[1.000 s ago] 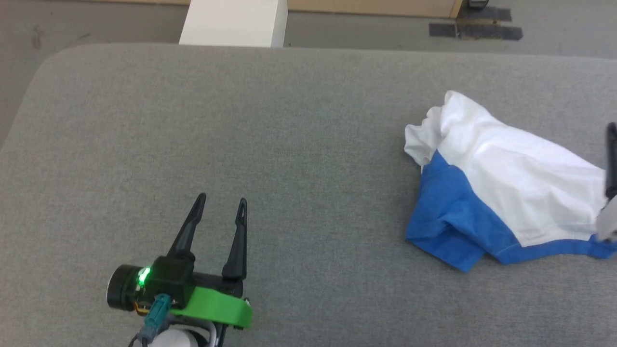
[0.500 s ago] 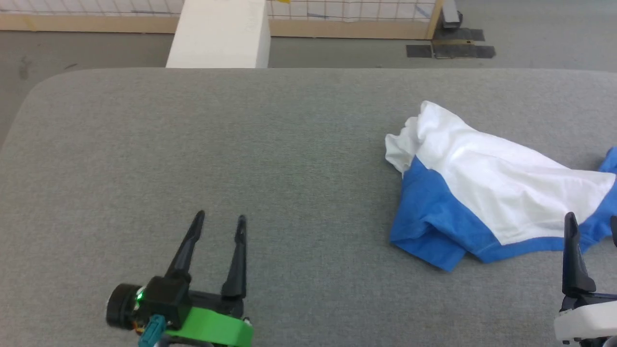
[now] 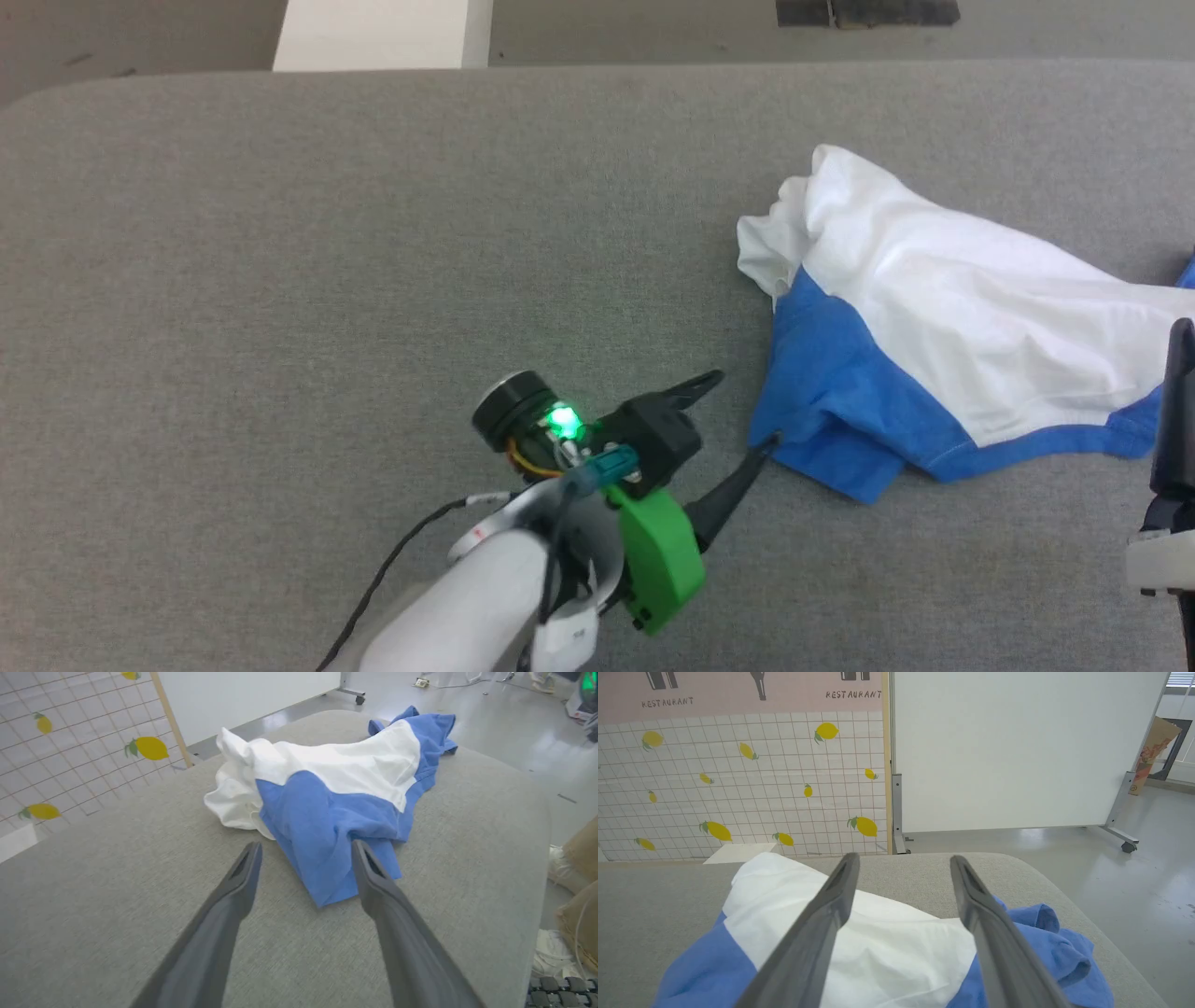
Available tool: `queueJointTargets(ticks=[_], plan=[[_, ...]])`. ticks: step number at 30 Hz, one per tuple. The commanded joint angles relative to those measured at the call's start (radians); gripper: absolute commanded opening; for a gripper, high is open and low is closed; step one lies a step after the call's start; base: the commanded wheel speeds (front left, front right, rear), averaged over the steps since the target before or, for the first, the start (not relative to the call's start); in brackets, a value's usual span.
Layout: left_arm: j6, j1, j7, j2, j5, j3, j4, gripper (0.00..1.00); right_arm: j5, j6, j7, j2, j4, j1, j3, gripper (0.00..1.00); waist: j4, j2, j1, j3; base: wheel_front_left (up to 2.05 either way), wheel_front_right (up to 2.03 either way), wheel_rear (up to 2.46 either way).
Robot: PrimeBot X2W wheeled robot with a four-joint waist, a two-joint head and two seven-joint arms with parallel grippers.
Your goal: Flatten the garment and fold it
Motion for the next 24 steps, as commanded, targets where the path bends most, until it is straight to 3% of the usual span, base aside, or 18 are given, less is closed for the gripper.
queueJointTargets(ticks=[1, 5, 15, 16, 17, 18, 24], plan=[[-0.005, -0.049, 0.005, 0.014, -0.025, -0.033, 0.018, 1.0, 0.005, -0.002, 0.006, 0.001, -0.012, -0.02, 0.001, 1.0, -0.021, 0.0, 0.0, 0.045, 0.0, 0.0, 0.0], [-0.005, -0.127, 0.007, 0.015, -0.074, -0.108, 0.089, 1.0, 0.014, -0.002, 0.014, 0.001, -0.025, -0.034, -0.001, 1.0, -0.041, 0.0, 0.0, 0.092, 0.0, 0.0, 0.0], [-0.005, -0.211, -0.072, -0.032, -0.1, -0.162, 0.259, 1.0, 0.03, -0.002, -0.013, 0.001, 0.008, -0.06, 0.007, 1.0, -0.067, 0.0, 0.0, 0.159, 0.0, 0.0, 0.0], [-0.005, -0.216, -0.086, -0.037, -0.101, -0.165, 0.277, 0.75, 0.03, -0.002, -0.015, 0.001, 0.013, -0.063, 0.008, 1.0, -0.068, 0.0, 0.0, 0.16, 0.0, 0.0, 0.0], [-0.005, -0.219, -0.098, -0.041, -0.101, -0.165, 0.29, 0.21, 0.03, -0.002, -0.016, 0.001, 0.016, -0.066, 0.009, 1.0, -0.068, 0.0, 0.0, 0.16, 0.0, 0.0, 0.0], [-0.005, -0.222, -0.112, -0.047, -0.102, -0.168, 0.305, 0.0, 0.031, -0.002, -0.017, 0.001, 0.019, -0.07, 0.009, 1.0, -0.068, 0.0, 0.0, 0.159, 0.0, 0.0, 0.0], [0.01, -0.215, -0.208, -0.056, -0.135, -0.127, 0.329, 0.0, 0.024, -0.002, -0.017, 0.001, 0.033, -0.071, -0.006, 1.0, -0.042, 0.0, 0.0, 0.113, 0.0, 0.0, 0.0]])
